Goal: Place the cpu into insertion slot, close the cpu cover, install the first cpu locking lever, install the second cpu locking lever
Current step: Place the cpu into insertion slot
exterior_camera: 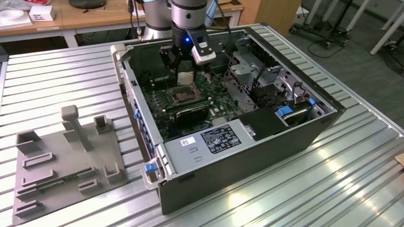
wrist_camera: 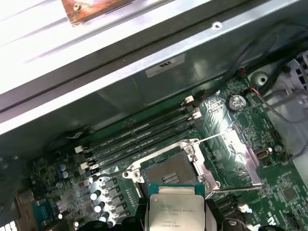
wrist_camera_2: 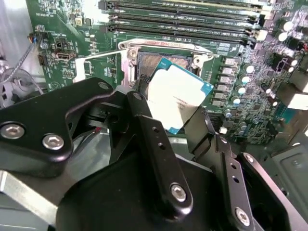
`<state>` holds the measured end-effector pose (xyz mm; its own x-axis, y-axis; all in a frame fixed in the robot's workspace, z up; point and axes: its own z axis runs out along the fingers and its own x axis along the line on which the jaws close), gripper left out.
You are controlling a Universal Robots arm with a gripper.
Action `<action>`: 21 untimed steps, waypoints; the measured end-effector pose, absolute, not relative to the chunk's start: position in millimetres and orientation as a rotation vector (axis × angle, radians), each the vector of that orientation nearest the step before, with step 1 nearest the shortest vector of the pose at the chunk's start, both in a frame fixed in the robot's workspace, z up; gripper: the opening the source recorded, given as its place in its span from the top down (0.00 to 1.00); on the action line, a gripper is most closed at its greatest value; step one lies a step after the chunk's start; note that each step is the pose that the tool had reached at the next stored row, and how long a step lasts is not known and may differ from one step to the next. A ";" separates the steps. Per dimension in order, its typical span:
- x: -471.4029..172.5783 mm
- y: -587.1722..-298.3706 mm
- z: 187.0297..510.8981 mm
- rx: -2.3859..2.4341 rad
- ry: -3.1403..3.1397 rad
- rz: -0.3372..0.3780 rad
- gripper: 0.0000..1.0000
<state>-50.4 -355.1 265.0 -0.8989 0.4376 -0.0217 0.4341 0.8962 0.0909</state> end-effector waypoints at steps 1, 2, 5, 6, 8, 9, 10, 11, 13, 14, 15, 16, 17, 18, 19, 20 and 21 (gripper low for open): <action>-50.4 -355.1 265.0 0.706 3.015 0.130 0.46; -50.3 -355.1 265.0 0.718 3.012 0.129 0.46; -50.4 -355.0 265.0 0.731 3.009 0.129 0.46; -50.4 -355.0 265.0 0.732 3.009 0.129 0.46; -50.4 -355.0 265.0 0.732 3.009 0.129 0.46; -50.4 -355.0 265.0 0.732 3.009 0.129 0.46; -50.4 -355.0 265.0 0.732 3.009 0.129 0.46; -50.4 -355.0 265.0 0.732 3.009 0.129 0.46; -50.3 -355.0 265.0 0.735 3.008 0.129 0.46; -50.3 -355.0 264.9 0.741 3.006 0.128 0.46; -50.4 -355.0 264.9 0.751 3.003 0.128 0.46; -50.4 -355.0 264.9 0.763 3.000 0.128 0.46; -50.4 -355.0 264.9 0.776 2.996 0.128 0.46; -50.3 -355.0 264.9 0.788 2.993 0.127 0.46; -50.4 -355.0 264.8 0.798 2.990 0.127 0.46; -50.3 -355.0 264.8 0.811 2.986 0.127 0.46; -50.4 -355.0 264.7 0.828 2.981 0.126 0.46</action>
